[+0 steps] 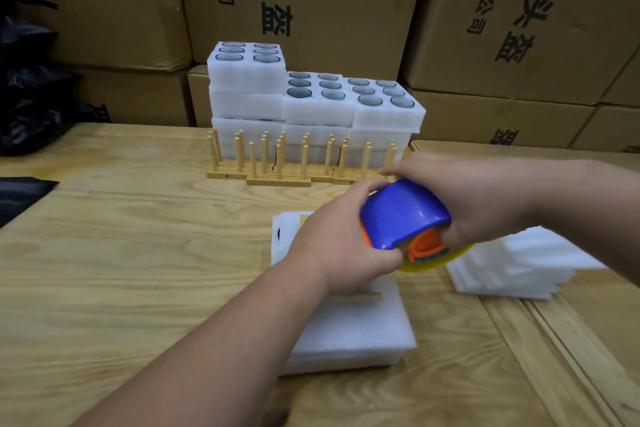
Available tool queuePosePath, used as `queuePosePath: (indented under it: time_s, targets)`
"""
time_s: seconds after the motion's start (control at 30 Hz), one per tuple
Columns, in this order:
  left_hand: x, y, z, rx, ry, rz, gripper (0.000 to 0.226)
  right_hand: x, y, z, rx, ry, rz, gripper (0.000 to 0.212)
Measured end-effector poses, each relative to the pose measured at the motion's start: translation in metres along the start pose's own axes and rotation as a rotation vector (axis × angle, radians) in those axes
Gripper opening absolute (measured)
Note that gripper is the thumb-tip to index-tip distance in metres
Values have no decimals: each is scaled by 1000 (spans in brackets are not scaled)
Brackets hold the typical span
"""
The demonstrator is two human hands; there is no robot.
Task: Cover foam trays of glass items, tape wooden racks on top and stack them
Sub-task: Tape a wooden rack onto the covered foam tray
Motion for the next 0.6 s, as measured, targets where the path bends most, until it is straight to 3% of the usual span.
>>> queuePosePath:
  time_s: [0.13, 0.23, 0.43, 0.6]
  targets:
    - [6, 1, -9, -62, -21, -30, 77, 5, -1, 2, -214, 19, -56, 109]
    - [5, -3, -6, -25, -51, -51, 81, 8, -1, 4, -281, -12, -92, 101]
    - [19, -26, -36, 23, 141, -93, 133, 0, -10, 8, -345, -49, -124, 83]
    - [82, -82, -58, -75, 52, -328, 135, -17, -15, 15, -360, -76, -118, 84]
Point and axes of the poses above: each hand's wrist, its own y-axis towards the middle knuckle, its own z-axis out of the palm, x = y × z, the point moved 7 cm from there along y, towards the middle knuckle, and after that the axes turned 9 degrees about -z, right-handed, at the moved point
